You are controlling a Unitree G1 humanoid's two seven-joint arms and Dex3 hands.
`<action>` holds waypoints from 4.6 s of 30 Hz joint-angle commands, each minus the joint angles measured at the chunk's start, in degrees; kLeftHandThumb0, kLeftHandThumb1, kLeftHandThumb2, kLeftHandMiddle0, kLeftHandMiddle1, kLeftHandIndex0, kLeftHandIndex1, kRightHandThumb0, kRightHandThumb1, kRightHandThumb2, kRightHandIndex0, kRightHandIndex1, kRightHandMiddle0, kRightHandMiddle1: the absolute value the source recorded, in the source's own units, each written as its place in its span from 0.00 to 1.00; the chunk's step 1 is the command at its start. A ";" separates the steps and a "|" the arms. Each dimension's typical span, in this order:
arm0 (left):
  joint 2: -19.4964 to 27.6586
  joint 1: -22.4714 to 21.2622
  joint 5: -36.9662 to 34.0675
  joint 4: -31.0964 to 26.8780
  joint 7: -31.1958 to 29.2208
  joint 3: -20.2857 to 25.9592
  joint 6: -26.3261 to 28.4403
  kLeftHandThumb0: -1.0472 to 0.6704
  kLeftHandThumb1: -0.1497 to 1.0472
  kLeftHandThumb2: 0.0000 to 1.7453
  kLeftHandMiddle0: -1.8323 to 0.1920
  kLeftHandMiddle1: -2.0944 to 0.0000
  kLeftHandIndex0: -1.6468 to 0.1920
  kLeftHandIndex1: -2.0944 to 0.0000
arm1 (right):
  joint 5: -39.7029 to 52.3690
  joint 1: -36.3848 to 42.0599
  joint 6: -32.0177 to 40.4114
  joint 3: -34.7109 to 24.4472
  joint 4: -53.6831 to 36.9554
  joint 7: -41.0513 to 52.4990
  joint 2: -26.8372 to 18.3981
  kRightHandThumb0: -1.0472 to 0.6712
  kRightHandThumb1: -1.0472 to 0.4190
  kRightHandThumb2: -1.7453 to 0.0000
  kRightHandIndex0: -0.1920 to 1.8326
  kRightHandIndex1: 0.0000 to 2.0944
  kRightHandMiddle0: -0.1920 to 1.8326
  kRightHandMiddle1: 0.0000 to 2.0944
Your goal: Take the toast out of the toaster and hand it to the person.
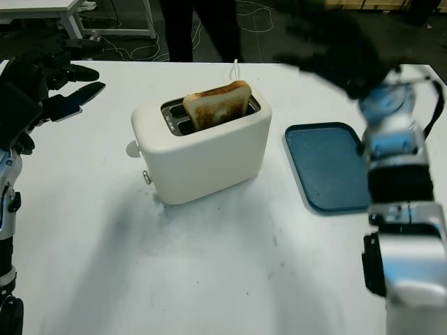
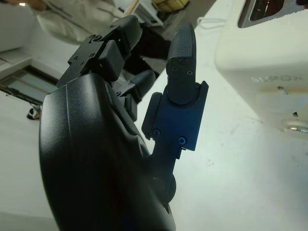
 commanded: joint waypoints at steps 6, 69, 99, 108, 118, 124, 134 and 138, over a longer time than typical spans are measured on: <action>0.13 -0.50 -0.01 -0.31 0.26 0.02 -0.18 0.32 0.89 0.14 0.82 0.52 0.70 0.75 | 2.72 -6.62 -0.94 2.06 -1.46 7.68 0.34 0.28 0.34 1.00 0.22 0.51 0.34 0.26; -0.14 -0.87 0.59 -0.76 0.53 -0.67 1.44 0.31 0.89 0.14 0.82 0.53 0.72 0.73 | -21.41 -6.38 -27.47 21.86 20.82 1.52 3.49 0.30 0.18 0.99 0.62 0.77 0.55 0.70; -0.33 -0.24 -0.04 -1.07 0.30 0.01 2.03 0.32 0.89 0.14 0.83 0.54 0.72 0.75 | -4.37 -20.41 -14.78 1.55 38.57 -4.13 0.90 0.32 0.09 0.77 0.62 0.83 0.52 0.83; -0.14 -0.28 0.45 -0.39 0.50 -0.45 1.09 0.31 0.89 0.14 0.82 0.54 0.72 0.74 | -1.67 -19.43 -6.96 -3.10 40.53 -12.89 0.17 0.36 0.09 0.74 0.62 0.83 0.51 0.83; -0.36 -0.02 0.45 -0.58 0.38 -0.23 0.91 0.31 0.89 0.14 0.82 0.54 0.72 0.75 | -5.02 -17.91 -2.96 -1.92 46.31 -26.81 2.36 0.45 0.09 0.75 0.55 0.83 0.42 0.83; -0.47 -0.29 0.41 -0.37 0.31 -0.42 1.13 0.31 0.89 0.14 0.83 0.54 0.72 0.75 | -5.30 -16.82 2.42 -1.76 48.06 -32.21 5.36 0.46 0.09 0.78 0.47 0.83 0.32 0.83; -0.49 -0.27 0.71 0.19 0.48 -0.57 -0.01 0.31 0.89 0.13 0.83 0.53 0.71 0.74 | -5.81 -13.37 3.89 -1.71 49.31 -33.05 7.93 0.45 0.09 0.78 0.34 0.83 0.32 0.48; -0.67 -0.41 0.38 0.83 0.39 -0.47 -0.67 0.31 0.89 0.13 0.83 0.53 0.71 0.74 | -4.94 -11.96 4.53 -2.96 49.74 -34.39 9.21 0.50 0.09 0.81 0.40 0.83 0.35 0.69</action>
